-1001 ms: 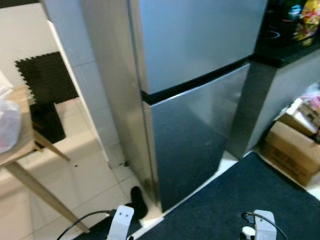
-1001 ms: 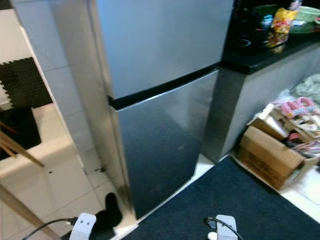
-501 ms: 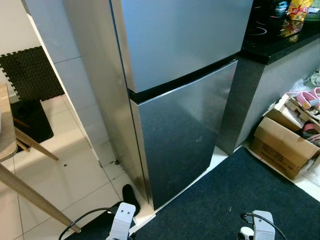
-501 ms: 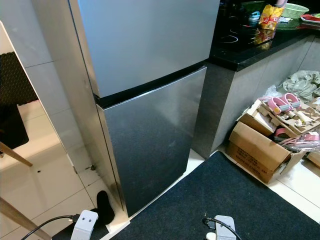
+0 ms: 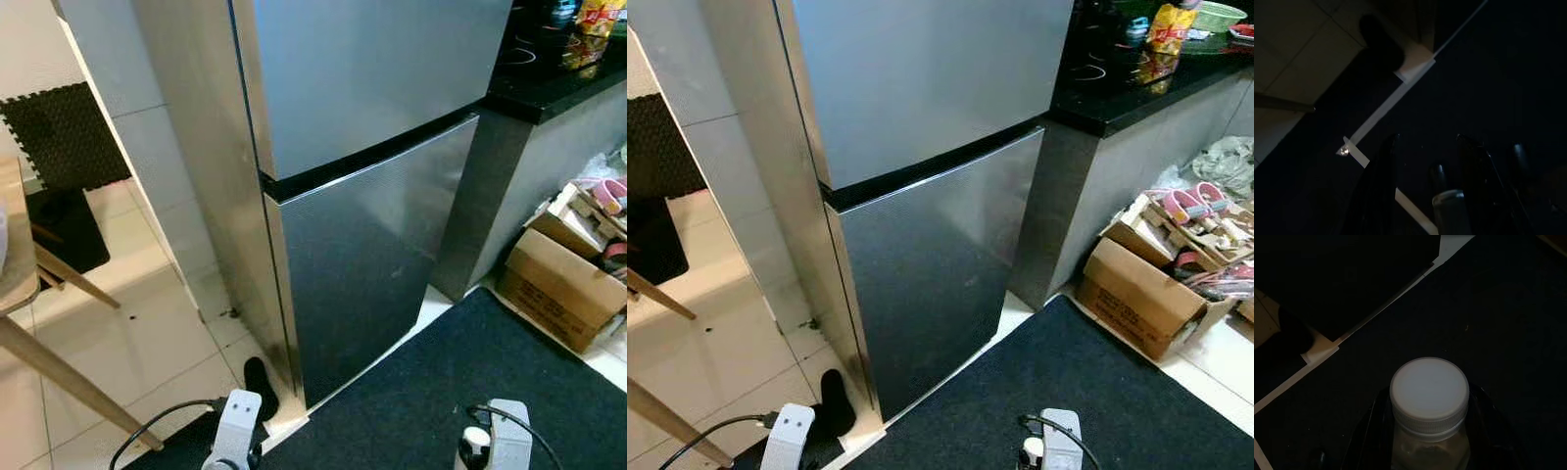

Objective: Restocking fridge

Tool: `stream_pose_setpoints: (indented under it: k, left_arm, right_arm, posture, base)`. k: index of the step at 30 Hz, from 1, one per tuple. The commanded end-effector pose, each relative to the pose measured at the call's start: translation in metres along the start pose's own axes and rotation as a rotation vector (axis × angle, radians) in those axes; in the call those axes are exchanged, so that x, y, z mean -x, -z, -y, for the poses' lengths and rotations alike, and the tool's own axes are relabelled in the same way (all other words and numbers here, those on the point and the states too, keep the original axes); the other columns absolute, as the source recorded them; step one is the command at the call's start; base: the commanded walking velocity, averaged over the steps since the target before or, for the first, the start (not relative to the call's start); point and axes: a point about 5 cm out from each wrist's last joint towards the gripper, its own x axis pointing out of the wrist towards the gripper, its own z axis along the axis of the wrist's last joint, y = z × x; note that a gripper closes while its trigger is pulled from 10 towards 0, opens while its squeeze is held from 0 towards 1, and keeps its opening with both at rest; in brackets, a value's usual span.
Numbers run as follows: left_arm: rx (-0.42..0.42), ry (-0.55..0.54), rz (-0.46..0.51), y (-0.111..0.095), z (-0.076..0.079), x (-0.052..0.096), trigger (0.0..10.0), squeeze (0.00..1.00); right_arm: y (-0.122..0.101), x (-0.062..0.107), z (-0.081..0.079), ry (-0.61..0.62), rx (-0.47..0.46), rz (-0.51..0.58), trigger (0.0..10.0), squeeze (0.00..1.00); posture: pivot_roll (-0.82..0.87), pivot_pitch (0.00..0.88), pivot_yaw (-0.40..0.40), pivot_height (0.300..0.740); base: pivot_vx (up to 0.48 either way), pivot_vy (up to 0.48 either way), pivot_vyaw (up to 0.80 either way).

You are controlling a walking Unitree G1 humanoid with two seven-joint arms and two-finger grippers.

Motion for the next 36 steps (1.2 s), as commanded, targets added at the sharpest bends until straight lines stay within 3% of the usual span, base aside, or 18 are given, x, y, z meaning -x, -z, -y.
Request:
stream_pose_setpoints:
  k: [1,22,36]
  left_arm:
    - [-0.003,-0.023,0.002,0.0,-0.008,0.001,10.0,0.0]
    - [-0.01,-0.003,0.063,-0.016,-0.005,-0.002,10.0,0.0]
    - [-0.036,0.028,0.1,-0.023,0.0,-0.003,10.0,0.0]
  right_arm:
    - [-0.001,0.0,-0.002,-0.006,0.0,0.014,10.0,0.0]
    - [0.003,0.002,0.0,0.001,-0.003,0.012,10.0,0.0]
    - [0.006,0.003,0.001,0.008,-0.008,0.007,10.0,0.0]
  posture:
    - [-0.07,0.015,0.03,0.726]
    - [-0.08,0.017,0.038,0.726]
    - [-0.08,0.014,0.042,0.726]
  base:
    - [0.274,0.0,0.0]
    - [0.335,0.0,0.0]
    - [0.0,0.0,0.0]
